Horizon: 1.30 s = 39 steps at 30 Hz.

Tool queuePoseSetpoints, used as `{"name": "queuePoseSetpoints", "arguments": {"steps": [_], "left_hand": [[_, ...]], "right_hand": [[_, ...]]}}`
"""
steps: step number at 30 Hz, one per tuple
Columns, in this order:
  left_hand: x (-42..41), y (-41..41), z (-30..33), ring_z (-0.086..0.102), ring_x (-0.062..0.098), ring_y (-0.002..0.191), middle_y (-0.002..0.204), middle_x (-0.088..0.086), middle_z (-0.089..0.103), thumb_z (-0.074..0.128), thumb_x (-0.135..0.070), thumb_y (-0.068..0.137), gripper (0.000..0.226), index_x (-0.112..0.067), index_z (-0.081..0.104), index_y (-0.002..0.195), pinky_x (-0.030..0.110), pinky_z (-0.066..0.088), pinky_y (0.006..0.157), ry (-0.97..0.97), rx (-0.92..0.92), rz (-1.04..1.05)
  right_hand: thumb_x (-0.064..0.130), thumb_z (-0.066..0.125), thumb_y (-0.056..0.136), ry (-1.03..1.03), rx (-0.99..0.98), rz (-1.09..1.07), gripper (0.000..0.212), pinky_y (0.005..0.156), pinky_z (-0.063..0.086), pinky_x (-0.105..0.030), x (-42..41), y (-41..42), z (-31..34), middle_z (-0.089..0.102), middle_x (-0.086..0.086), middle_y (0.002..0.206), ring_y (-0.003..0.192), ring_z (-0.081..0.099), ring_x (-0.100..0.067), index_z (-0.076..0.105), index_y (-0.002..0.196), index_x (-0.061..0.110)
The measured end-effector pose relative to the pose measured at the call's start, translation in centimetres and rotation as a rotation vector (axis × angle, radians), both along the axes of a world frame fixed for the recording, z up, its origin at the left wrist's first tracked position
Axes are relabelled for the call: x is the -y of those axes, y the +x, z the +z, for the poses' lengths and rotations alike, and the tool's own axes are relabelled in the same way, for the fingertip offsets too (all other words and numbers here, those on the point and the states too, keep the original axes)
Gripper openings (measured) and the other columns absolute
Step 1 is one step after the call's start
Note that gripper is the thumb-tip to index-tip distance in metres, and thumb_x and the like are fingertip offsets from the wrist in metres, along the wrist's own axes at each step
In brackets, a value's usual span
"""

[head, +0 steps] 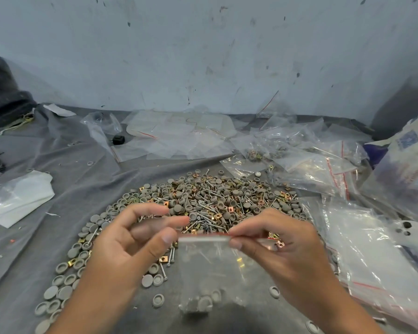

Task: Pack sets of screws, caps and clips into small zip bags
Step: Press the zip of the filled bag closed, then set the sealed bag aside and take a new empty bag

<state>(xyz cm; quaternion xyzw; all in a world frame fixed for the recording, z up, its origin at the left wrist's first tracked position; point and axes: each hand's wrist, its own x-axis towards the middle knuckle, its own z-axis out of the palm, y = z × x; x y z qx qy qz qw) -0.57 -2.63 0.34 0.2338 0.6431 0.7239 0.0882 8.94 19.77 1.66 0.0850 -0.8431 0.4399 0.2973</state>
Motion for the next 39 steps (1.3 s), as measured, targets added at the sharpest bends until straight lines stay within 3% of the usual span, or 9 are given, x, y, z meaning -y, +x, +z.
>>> {"name": "queuePoseSetpoints", "arguments": {"steps": [6,12,15,19,22,25,29,34,39], "left_hand": [[0.7,-1.9,0.0,0.075,0.019,0.081,0.100,0.011,0.078,0.086,-0.065,0.058,0.046,-0.032,0.073,0.088,0.020,0.058,0.066,0.183,0.144,0.230],[0.5,-2.2,-0.4,0.074,0.015,0.073,0.092,0.010,0.078,0.063,-0.042,0.078,0.028,-0.020,0.064,0.095,0.019,0.058,0.063,0.223,0.196,0.296],[0.5,-2.0,-0.2,0.074,0.015,0.076,0.093,0.009,0.078,0.066,-0.049,0.074,0.038,-0.020,0.063,0.098,0.034,0.058,0.072,0.182,0.194,0.284],[0.4,-1.8,0.2,0.073,0.015,0.076,0.093,0.008,0.078,0.076,-0.069,0.058,0.062,-0.023,0.065,0.098,0.029,0.058,0.070,0.156,0.172,0.274],[0.2,-2.0,-0.1,0.071,0.013,0.072,0.087,0.005,0.078,0.065,-0.052,0.071,0.038,-0.022,0.063,0.096,0.031,0.054,0.071,0.173,0.176,0.279],[0.1,-2.1,-0.2,0.070,0.009,0.069,0.082,0.001,0.078,0.063,-0.052,0.070,0.038,-0.023,0.063,0.094,0.020,0.057,0.063,0.176,0.182,0.269],[-0.1,-1.8,-0.5,0.071,0.011,0.072,0.088,0.006,0.078,0.073,-0.067,0.061,0.052,-0.026,0.068,0.093,0.019,0.058,0.065,0.168,0.169,0.226],[-0.8,-1.2,-1.1,0.072,0.013,0.073,0.091,0.007,0.078,0.067,-0.060,0.069,0.047,-0.024,0.069,0.099,0.039,0.051,0.075,0.142,0.217,0.169],[-1.6,-0.7,-1.0,0.071,0.012,0.071,0.093,0.007,0.078,0.063,-0.053,0.072,0.048,-0.018,0.066,0.104,0.033,0.058,0.069,0.067,0.231,0.135]], "right_hand": [[0.025,0.081,0.081,-0.253,-0.040,0.051,0.016,0.064,0.050,-0.011,-0.8,-1.3,4.0,0.073,0.012,0.079,0.070,0.067,-0.002,0.076,0.096,0.027],[0.016,0.066,0.097,-0.439,0.011,-0.336,0.019,0.055,0.043,-0.010,-9.3,-10.8,9.0,0.065,0.008,0.083,0.062,0.056,0.003,0.068,0.116,0.013],[0.016,0.063,0.098,-0.589,0.032,-0.587,0.013,0.048,0.040,-0.017,-15.8,-14.1,9.3,0.059,0.003,0.080,0.055,0.050,-0.005,0.062,0.110,0.016],[0.013,0.064,0.097,-0.664,0.254,-0.759,0.014,0.053,0.043,-0.023,-21.5,-12.1,4.9,0.062,-0.003,0.087,0.068,0.060,-0.013,0.062,0.111,0.015],[0.015,0.068,0.095,-0.426,0.457,-0.784,0.028,0.073,0.052,-0.034,-22.4,-7.8,1.1,0.067,-0.011,0.107,0.093,0.066,-0.023,0.064,0.120,0.004],[0.027,0.077,0.089,0.010,0.532,-0.762,0.017,0.074,0.052,-0.033,-20.8,-0.8,-0.5,0.071,0.004,0.099,0.088,0.067,-0.015,0.069,0.104,0.023],[0.052,0.077,0.079,0.395,1.044,-0.541,0.040,0.086,0.047,-0.024,-18.2,8.4,-2.8,0.059,0.022,0.112,0.101,0.061,-0.004,0.059,0.112,0.041],[0.021,0.075,0.090,0.385,0.744,-0.759,0.016,0.086,0.047,-0.031,-17.6,10.1,-4.1,0.075,0.007,0.107,0.101,0.067,-0.015,0.078,0.104,0.027],[0.018,0.075,0.090,0.259,0.720,-0.728,0.015,0.077,0.047,-0.026,-17.5,9.2,-1.2,0.075,0.010,0.095,0.082,0.063,-0.002,0.076,0.089,0.034]]}}
